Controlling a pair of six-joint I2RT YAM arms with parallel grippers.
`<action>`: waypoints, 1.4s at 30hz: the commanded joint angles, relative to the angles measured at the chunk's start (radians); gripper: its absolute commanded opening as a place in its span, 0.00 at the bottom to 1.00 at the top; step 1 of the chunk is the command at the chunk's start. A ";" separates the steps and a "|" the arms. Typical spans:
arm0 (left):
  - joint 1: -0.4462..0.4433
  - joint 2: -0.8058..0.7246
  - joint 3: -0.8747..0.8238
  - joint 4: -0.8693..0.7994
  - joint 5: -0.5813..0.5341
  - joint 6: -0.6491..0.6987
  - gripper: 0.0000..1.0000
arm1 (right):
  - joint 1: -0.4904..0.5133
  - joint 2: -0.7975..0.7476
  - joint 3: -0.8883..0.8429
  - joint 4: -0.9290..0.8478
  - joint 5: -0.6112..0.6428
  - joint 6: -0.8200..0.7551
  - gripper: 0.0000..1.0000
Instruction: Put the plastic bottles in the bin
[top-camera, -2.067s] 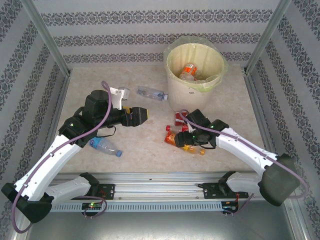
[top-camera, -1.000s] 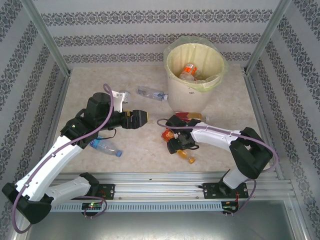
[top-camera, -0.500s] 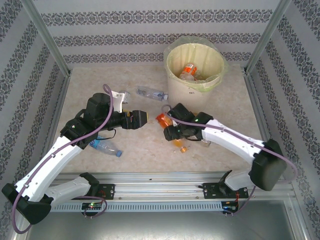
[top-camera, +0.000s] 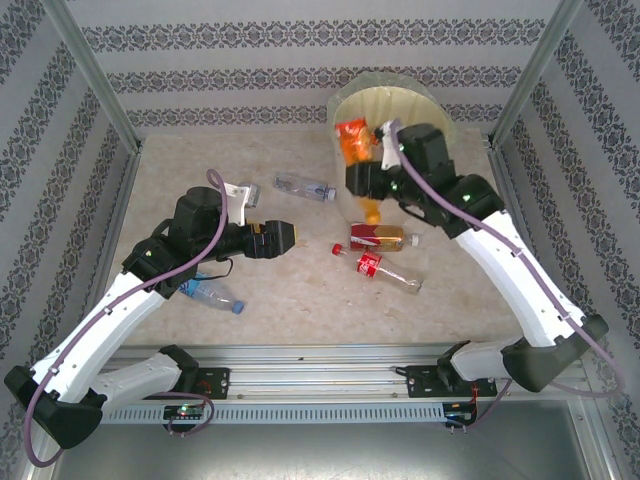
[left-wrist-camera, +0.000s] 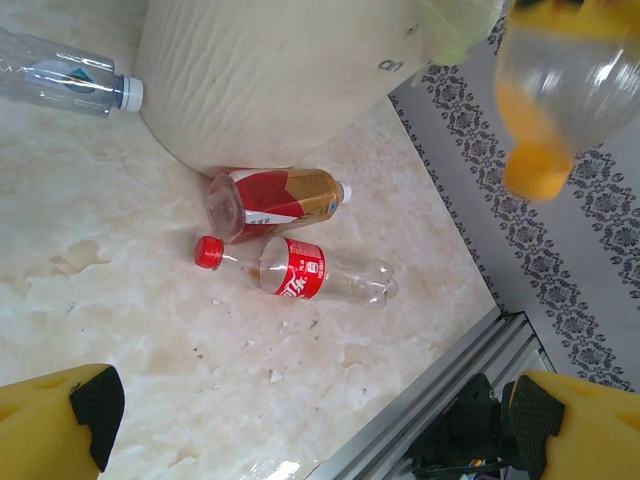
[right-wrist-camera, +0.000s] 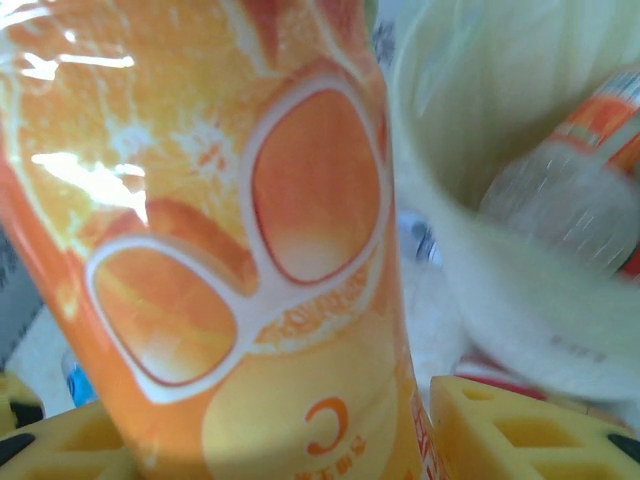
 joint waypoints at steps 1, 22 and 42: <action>0.005 -0.027 -0.030 0.065 0.022 -0.013 1.00 | -0.054 0.054 0.101 0.001 -0.032 -0.022 0.56; 0.008 -0.064 0.022 0.199 -0.021 0.053 1.00 | -0.239 0.430 0.525 0.079 0.079 0.183 0.56; 0.007 -0.062 0.093 0.321 -0.050 0.035 1.00 | -0.240 0.512 0.465 0.097 0.121 0.340 0.80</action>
